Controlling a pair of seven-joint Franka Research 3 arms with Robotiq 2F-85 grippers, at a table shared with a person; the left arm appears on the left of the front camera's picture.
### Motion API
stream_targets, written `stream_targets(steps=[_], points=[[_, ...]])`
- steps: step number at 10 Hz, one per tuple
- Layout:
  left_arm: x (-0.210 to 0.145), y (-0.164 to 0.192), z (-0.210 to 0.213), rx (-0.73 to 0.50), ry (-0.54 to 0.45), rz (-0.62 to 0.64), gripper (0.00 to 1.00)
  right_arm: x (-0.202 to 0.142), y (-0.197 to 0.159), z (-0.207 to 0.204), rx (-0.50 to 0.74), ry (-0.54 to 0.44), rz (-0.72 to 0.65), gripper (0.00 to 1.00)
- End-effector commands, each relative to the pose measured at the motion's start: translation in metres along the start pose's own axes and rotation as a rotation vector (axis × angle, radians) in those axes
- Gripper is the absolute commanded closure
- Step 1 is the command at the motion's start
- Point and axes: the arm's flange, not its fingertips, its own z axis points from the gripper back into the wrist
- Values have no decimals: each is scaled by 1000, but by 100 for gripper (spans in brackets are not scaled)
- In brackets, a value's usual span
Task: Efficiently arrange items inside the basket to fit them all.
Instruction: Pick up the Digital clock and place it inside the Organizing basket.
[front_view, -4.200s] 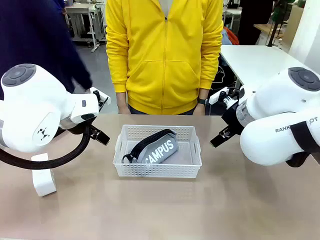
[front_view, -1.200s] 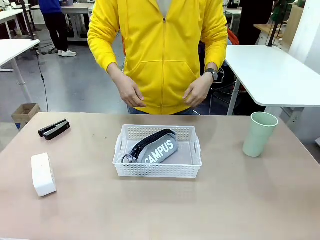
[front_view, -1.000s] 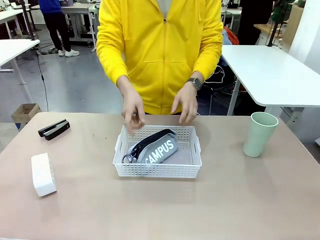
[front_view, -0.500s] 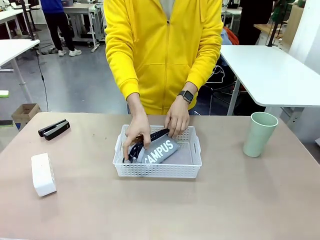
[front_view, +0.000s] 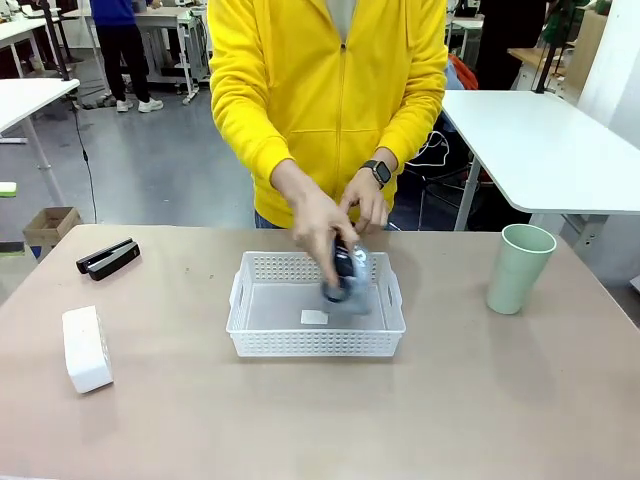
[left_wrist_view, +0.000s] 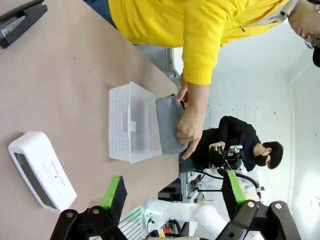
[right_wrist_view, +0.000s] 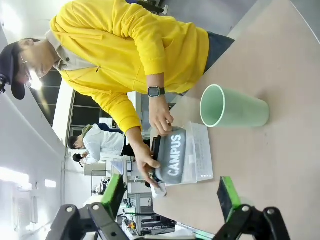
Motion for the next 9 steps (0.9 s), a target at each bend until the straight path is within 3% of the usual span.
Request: stream_targets(steps=[1,9], points=[[0,0,0,-12,5,-18,0,4,-1,-2,26,-8,29,0],[0,0,0,-12,5,-18,0,4,-1,-2,26,-8,29,0]])
